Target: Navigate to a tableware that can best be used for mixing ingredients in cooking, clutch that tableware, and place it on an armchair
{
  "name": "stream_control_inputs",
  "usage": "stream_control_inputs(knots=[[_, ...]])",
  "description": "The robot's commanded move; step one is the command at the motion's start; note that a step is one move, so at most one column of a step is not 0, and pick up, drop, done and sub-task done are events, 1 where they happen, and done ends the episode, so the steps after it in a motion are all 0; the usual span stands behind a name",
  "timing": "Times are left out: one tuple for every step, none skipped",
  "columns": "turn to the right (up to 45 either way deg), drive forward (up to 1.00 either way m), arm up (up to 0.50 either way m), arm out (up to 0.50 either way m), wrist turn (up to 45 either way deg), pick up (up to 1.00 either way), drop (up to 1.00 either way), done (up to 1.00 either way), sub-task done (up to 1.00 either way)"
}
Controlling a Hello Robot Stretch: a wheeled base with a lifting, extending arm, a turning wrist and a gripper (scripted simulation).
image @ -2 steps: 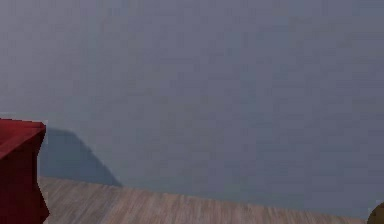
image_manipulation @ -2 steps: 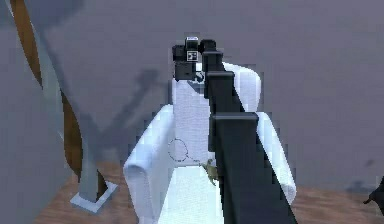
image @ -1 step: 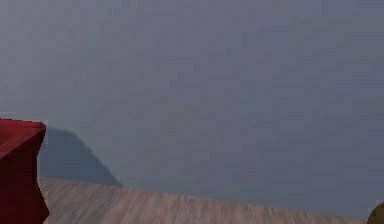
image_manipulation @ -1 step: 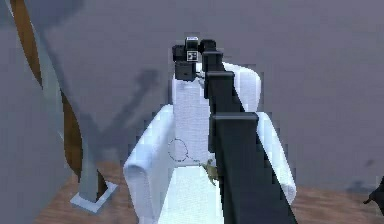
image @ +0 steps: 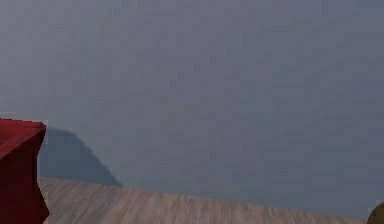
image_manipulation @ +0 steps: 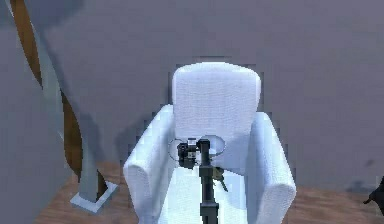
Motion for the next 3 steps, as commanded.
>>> stream_control_inputs(knots=[[0.0,0.00,-0.32,0.00,0.0,0.00,0.00,0.00,0.00],[0.0,0.00,0.00,0.00,0.0,0.00,1.00,0.00,0.00],[0.0,0.00,0.10,0.00,0.0,0.00,0.00,0.00,0.00]])
